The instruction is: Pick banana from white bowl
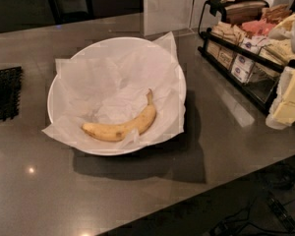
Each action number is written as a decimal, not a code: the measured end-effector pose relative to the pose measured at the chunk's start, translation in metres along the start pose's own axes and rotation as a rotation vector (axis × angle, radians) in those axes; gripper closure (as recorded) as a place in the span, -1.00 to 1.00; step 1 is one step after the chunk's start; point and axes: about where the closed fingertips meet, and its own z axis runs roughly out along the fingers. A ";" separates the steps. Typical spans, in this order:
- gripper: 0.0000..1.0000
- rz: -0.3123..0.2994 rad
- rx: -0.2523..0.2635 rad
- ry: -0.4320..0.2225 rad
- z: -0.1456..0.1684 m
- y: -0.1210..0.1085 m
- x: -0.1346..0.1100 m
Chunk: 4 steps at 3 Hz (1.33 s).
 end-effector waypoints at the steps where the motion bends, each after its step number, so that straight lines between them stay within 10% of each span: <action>1: -1.00 0.000 0.000 0.000 0.000 0.000 0.000; 2: -1.00 -0.095 -0.034 -0.097 -0.008 0.010 -0.026; 4: -1.00 -0.527 -0.126 -0.355 -0.047 0.057 -0.154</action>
Offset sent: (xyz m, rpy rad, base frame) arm -0.0328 0.0958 0.0387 0.2522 -0.0066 0.4826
